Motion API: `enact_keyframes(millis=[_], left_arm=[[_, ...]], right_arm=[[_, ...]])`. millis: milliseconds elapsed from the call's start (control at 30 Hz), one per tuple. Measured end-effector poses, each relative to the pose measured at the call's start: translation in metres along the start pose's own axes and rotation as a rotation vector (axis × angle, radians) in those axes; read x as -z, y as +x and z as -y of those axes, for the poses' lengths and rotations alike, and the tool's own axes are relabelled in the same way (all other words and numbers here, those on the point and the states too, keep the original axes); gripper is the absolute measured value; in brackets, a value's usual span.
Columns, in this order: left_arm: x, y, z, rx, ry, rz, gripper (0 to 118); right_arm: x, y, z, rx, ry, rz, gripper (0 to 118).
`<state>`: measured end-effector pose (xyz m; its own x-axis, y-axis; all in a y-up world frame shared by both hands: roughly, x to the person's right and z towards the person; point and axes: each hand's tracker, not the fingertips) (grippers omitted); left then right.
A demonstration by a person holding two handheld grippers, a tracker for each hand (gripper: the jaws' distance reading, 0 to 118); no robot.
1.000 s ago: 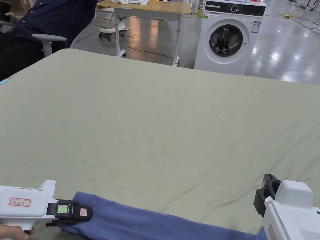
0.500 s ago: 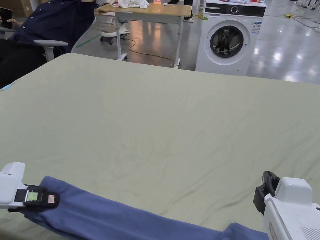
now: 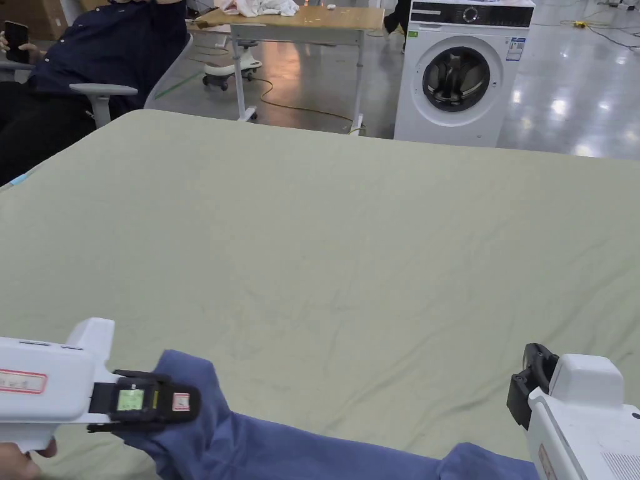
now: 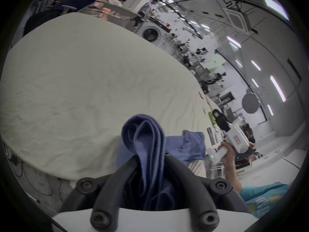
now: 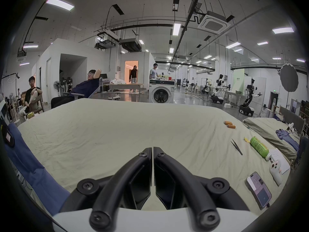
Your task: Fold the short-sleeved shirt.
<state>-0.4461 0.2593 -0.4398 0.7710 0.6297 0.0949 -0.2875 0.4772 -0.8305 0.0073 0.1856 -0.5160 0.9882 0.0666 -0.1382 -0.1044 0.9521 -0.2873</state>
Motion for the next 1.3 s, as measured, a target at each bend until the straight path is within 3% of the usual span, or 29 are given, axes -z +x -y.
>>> enact_keyframes(millis=[233, 433, 667, 800, 933, 1100, 1233, 1300], left_arm=[[0.089, 0.034, 0.016, 0.013, -0.118, -0.015, 6], [0.168, 0.043, 0.035, 0.053, -0.231, -0.147, 6], [0.203, 0.048, 0.048, 0.043, -0.249, -0.226, 7], [0.198, 0.046, 0.045, 0.002, -0.232, -0.214, 20], [0.185, 0.049, 0.039, -0.045, -0.199, -0.135, 49], [0.166, 0.058, 0.034, 0.004, -0.149, -0.094, 46], [0.154, 0.056, 0.030, -0.014, -0.110, -0.028, 18], [0.155, 0.053, 0.030, -0.015, -0.104, -0.041, 16]], right_arm=[[-0.004, 0.012, 0.007, 0.013, -0.020, 0.022, 1], [-0.007, 0.020, 0.011, 0.018, -0.030, 0.044, 1], [-0.010, 0.024, 0.015, 0.023, -0.041, 0.057, 1], [-0.011, 0.023, 0.016, 0.024, -0.046, 0.058, 1], [-0.012, 0.022, 0.018, 0.026, -0.050, 0.054, 1], [-0.013, 0.022, 0.018, 0.016, -0.054, 0.056, 1], [-0.013, 0.026, 0.019, 0.021, -0.063, 0.062, 1], [-0.013, 0.027, 0.019, 0.023, -0.065, 0.068, 1]])
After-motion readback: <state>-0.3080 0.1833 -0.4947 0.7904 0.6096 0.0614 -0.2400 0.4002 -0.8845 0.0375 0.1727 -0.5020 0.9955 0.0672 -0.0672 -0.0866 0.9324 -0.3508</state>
